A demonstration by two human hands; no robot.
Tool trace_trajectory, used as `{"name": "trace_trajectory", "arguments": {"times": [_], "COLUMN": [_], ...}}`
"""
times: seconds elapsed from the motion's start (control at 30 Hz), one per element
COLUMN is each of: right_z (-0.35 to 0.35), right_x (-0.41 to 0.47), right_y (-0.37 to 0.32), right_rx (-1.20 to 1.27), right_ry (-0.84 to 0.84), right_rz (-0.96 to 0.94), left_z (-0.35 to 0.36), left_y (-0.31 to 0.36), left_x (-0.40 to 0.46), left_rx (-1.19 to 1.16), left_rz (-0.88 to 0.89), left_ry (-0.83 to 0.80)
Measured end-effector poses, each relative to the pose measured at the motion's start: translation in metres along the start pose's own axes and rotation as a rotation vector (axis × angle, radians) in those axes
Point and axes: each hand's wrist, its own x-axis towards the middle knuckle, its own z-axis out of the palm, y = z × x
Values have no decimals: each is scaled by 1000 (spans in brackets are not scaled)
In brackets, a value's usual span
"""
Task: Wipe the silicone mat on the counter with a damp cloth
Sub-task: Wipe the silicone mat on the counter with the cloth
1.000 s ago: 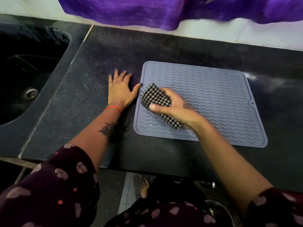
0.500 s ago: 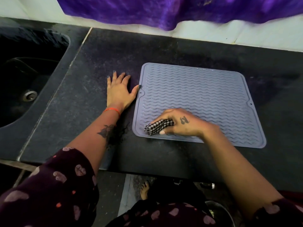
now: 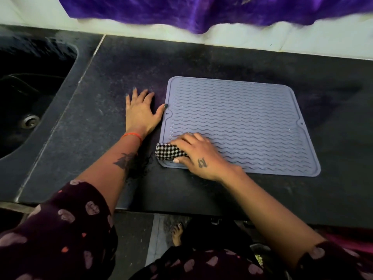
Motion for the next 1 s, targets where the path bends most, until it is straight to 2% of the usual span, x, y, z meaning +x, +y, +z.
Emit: {"name": "trace_trajectory", "arguments": {"times": [0.17, 0.27, 0.33, 0.43, 0.5, 0.57, 0.67, 0.7, 0.87, 1.0], "right_z": [-23, -46, -56, -62, -53, -30, 5, 7, -5, -27], "right_x": [-7, -13, -14, -9, -2, 4, 1, -2, -15, -30], "right_y": [23, 45, 53, 38, 19, 0, -12, -10, 5, 35], "right_rx": [219, 228, 233, 362, 421, 376, -33, -76, 86, 235], "right_ry": [-115, -200, -132, 95, 101, 33, 60, 84, 28, -120], "right_rz": [48, 115, 147, 149, 97, 45, -13, -18, -26, 43], "left_z": [-1, -1, -1, 0, 1, 1, 1, 1, 0, -1], "left_y": [0, 1, 2, 1, 0, 0, -1, -1, -1, -1], "left_x": [-1, -1, 0, 0, 1, 1, 0, 0, -1, -3], "left_rx": [-1, 1, 3, 11, 11, 6, 12, 19, 38, 54], "left_rz": [-4, -4, -4, -4, -2, -1, 5, 8, 16, 24], "left_ry": [3, 3, 3, 1, 1, 7, 24, 27, 30, 25]}}
